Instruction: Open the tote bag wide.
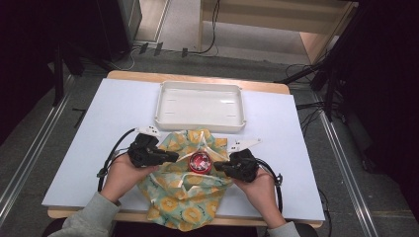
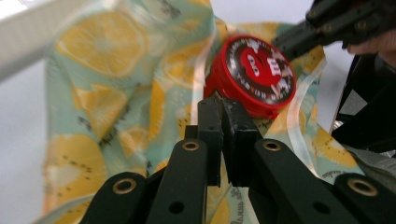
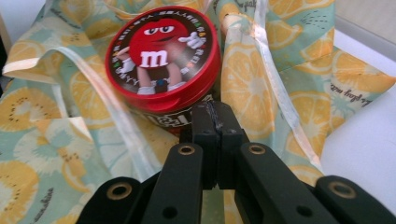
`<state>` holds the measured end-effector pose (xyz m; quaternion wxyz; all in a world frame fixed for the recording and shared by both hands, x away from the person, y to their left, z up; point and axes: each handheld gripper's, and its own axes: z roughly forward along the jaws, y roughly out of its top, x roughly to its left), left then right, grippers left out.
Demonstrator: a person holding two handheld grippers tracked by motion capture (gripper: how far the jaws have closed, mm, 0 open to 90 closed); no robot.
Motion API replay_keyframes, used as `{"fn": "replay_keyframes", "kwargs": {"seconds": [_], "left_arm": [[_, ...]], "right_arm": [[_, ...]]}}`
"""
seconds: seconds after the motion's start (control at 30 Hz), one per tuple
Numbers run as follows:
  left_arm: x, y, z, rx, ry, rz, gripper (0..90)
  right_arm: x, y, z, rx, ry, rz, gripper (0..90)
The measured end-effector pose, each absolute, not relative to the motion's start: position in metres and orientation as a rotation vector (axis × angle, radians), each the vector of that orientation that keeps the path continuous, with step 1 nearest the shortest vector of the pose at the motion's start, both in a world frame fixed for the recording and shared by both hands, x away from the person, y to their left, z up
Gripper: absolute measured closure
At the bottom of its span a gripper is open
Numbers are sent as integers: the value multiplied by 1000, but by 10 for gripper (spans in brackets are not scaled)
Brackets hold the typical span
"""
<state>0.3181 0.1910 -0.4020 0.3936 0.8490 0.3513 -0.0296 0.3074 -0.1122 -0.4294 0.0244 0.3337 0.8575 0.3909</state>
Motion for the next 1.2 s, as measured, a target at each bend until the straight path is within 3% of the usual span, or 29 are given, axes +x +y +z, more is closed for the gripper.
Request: {"fn": "replay_keyframes", "kwargs": {"seconds": [1.2], "left_arm": [[266, 164, -455, 2244, 827, -197, 869]], "right_arm": [[359, -89, -467, 1078, 2674, 1049, 900]]}}
